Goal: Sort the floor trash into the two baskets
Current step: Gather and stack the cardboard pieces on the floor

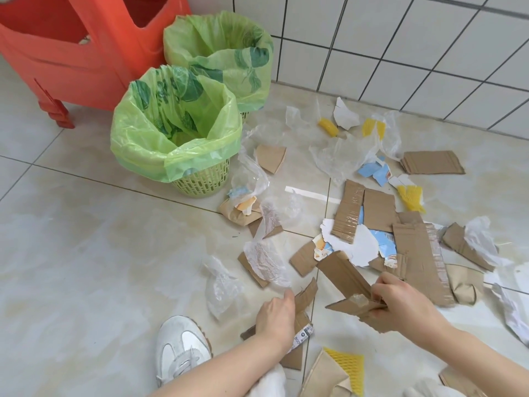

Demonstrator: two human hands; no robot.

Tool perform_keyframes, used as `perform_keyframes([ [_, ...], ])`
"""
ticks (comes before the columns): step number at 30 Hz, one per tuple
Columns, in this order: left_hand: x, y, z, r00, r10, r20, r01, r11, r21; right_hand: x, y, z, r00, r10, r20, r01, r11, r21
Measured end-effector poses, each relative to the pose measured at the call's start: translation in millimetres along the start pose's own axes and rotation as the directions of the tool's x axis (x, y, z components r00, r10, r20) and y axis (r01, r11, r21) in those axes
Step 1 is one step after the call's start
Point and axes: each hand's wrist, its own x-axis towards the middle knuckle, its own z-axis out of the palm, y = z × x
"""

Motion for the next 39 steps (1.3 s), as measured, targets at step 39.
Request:
perform_keyframes([
  [39, 7, -10, -32, 0.994, 0.093, 0.055, -0.068, 0.936, -0.345, -2, -1, -22, 0.994, 0.027, -0.106, 0.007, 0.951, 0.309],
])
